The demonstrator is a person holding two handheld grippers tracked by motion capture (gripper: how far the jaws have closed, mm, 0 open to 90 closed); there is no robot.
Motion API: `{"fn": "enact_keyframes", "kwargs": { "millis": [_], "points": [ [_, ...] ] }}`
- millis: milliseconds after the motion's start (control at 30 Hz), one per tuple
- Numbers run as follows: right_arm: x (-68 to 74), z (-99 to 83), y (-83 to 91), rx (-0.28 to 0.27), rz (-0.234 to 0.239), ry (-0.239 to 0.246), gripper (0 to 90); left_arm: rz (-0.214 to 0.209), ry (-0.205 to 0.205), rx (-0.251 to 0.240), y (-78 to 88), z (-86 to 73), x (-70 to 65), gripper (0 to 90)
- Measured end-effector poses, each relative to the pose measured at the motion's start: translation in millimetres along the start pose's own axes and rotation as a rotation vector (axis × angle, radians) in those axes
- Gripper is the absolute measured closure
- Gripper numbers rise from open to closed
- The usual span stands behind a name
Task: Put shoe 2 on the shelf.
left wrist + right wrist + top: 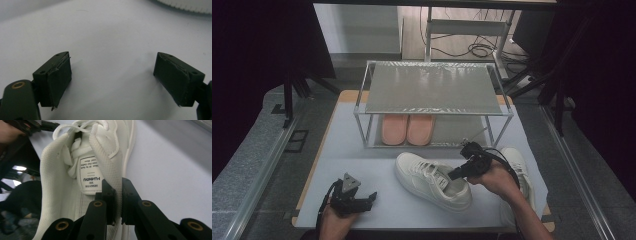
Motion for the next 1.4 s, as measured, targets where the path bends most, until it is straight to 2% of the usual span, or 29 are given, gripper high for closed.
{"fn": "enact_keyframes", "kwargs": {
  "millis": [100,167,400,567,900,1300,1400],
  "points": [
    [-0.2,1.3,3.6,-0.013,0.012,-0.016,83.5,0.0,0.0,0.0,0.0,0.0,0.0,14.7],
    [1.3,3.4,9.1,-0.027,0.039,-0.03,83.6,0.0,0.0,0.0,0.0,0.0,0.0,14.7],
    [5.7,8.8,21.9,-0.075,0.092,-0.039,83.5,0.0,-0.001,0.0,0.0,0.0,0.0,14.7],
    [6.8,12.6,30.1,-0.092,0.105,-0.05,83.6,0.001,0.002,-0.002,-0.2,0.2,-0.2,14.7],
    [15.3,26.8,59.0,-0.157,0.161,-0.055,83.5,0.001,0.003,-0.004,-0.2,0.3,-0.3,14.7],
    [25.0,42.5,83.4,-0.197,0.206,-0.063,83.5,0.001,-0.001,0.001,-0.1,0.0,0.1,14.8],
    [28.0,49.1,91.5,-0.219,0.234,-0.074,83.5,0.0,-0.002,0.002,0.0,-0.1,0.1,14.7]
  ]
}}
Point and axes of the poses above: each handheld gripper's, and its own axes: y roughly backward along the jaws, z roughly out of its top, x roughly to its left, the point moved 8 cm from there along -y, roughly forward along the jaws, and after that the axes turned 4 degrees about -y, right-handed, at the moved point
